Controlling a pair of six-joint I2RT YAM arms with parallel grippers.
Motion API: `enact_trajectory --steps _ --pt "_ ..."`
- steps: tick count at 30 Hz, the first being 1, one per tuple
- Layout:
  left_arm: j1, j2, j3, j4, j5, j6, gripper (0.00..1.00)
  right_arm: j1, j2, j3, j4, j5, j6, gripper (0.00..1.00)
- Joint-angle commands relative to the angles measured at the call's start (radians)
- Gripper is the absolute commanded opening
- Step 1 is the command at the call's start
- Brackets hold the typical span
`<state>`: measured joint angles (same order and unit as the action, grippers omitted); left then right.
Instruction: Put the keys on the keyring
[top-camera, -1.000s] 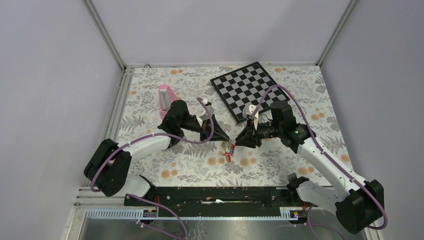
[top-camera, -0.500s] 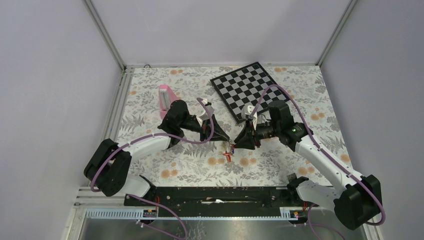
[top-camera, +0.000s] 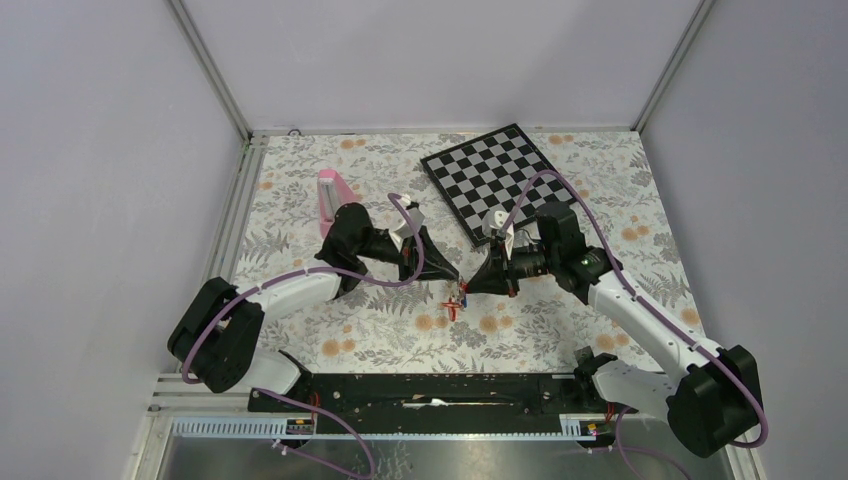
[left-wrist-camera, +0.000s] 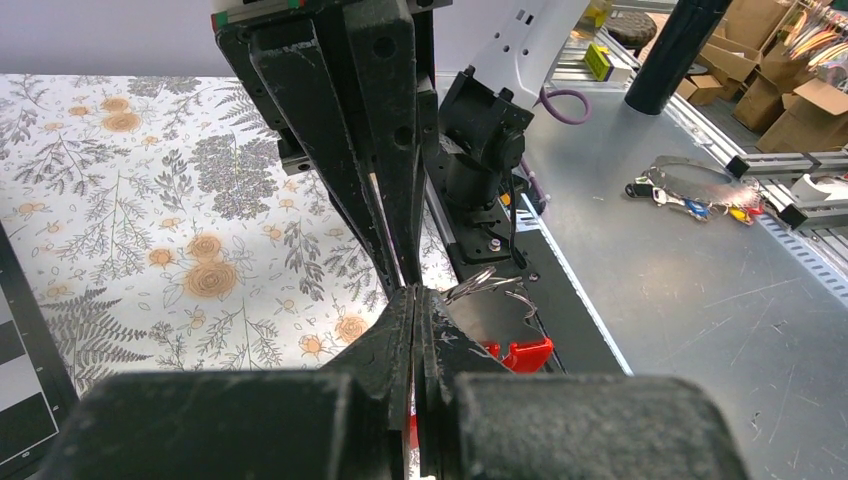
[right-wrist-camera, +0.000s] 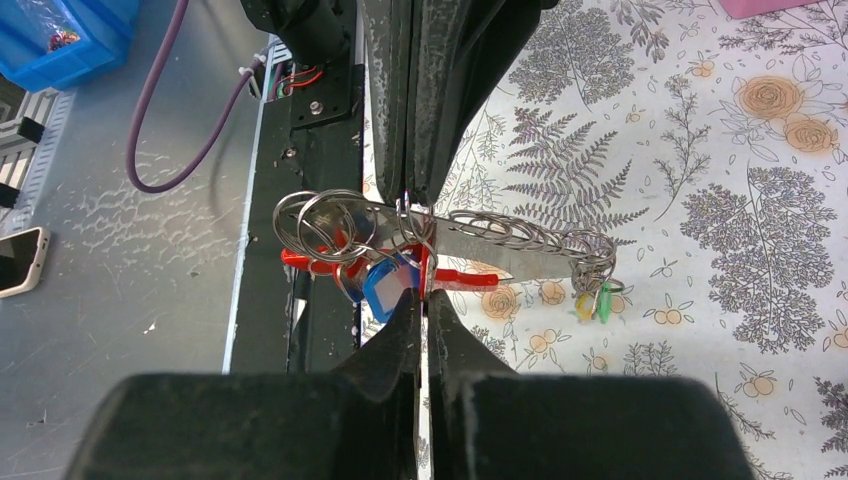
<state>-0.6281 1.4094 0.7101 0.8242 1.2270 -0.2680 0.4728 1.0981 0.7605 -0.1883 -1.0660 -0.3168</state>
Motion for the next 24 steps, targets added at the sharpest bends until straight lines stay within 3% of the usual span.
enact_trajectory --steps 1,8,15,24 --pt "0.004 -0.011 -0.007 0.137 -0.022 -0.046 0.00 -0.005 0.004 -0.008 0.049 -0.029 0.015 0.00" --pt "0.004 0.016 -0.032 0.298 -0.091 -0.179 0.00 -0.003 0.015 -0.019 0.097 -0.020 0.048 0.00" --pt "-0.001 0.045 -0.044 0.360 -0.104 -0.224 0.00 -0.002 0.023 -0.026 0.141 -0.008 0.080 0.00" --pt "-0.001 0.031 -0.076 0.369 -0.058 -0.187 0.00 -0.006 -0.054 0.024 0.003 0.061 -0.027 0.30"
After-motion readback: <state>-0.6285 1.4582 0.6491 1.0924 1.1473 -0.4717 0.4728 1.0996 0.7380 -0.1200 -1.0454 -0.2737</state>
